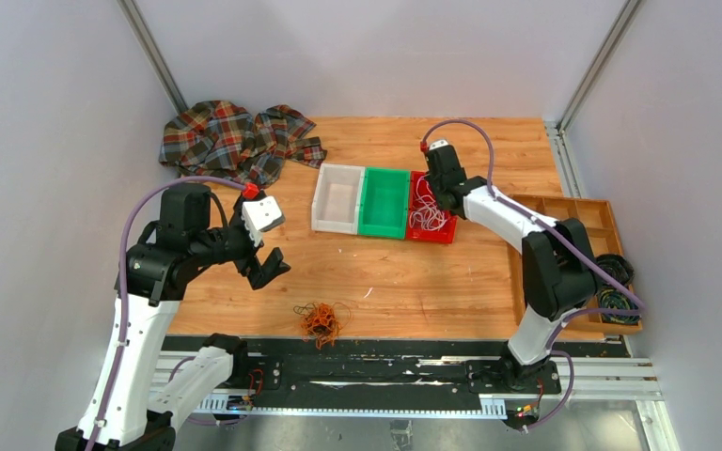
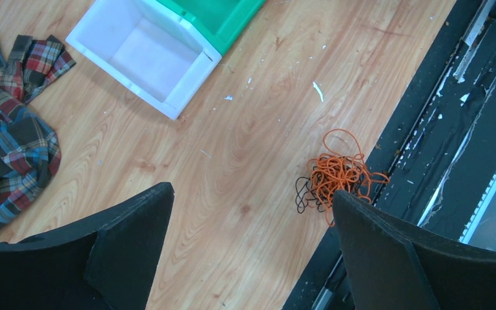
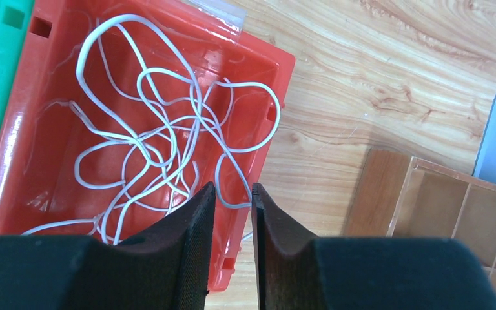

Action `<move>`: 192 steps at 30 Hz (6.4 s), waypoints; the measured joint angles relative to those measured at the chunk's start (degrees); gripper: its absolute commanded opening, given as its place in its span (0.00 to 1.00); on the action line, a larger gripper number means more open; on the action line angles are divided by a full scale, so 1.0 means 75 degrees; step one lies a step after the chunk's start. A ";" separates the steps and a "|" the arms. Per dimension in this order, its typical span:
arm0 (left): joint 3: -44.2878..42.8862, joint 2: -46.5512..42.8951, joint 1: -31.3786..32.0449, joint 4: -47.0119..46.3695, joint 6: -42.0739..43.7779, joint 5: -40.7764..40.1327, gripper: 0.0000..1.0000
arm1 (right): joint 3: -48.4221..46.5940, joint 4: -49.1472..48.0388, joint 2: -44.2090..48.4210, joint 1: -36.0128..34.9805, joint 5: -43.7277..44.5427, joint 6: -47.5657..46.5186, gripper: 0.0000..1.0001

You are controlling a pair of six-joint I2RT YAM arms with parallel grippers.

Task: Untangle the cables
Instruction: Place the cable in the bin, then move the cable to the center of the board, then untie the cable.

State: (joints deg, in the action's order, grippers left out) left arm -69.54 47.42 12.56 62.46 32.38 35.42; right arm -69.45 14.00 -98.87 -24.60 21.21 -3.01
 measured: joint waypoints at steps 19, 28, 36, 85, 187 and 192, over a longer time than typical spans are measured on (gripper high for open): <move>-0.0003 0.0006 0.0000 0.0003 -0.0146 -0.0003 0.98 | -0.0201 -0.0233 -0.0434 -0.0638 0.1035 -0.0548 0.01; -0.0015 0.0006 0.0000 0.0003 -0.0146 -0.0003 0.98 | -0.0449 -0.0230 -0.0947 -0.0976 0.0583 -0.0609 0.01; -0.0015 0.0006 0.0000 0.0003 -0.0146 -0.0003 0.98 | -0.0624 0.0087 -0.1250 -0.1023 -0.0099 -0.0606 0.01; 0.1081 0.0842 -0.0323 -0.0796 0.0079 -0.2256 1.00 | 0.1107 -0.1757 -0.0152 -0.6269 -0.2075 0.2562 0.59; 0.2130 0.0956 0.0589 -0.0644 0.1641 -0.1897 0.01 | 0.3194 -0.9731 -0.1116 -0.5753 -0.3075 0.1629 0.39; 0.2130 0.0912 0.0589 -0.0647 0.1664 -0.1877 0.01 | 0.2850 -0.9760 -0.1562 -0.5633 -0.3853 0.1317 0.18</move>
State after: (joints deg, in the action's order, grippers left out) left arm -53.56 54.26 16.97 57.60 44.86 21.34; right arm -48.07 -59.20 -110.59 -66.85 -7.68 6.87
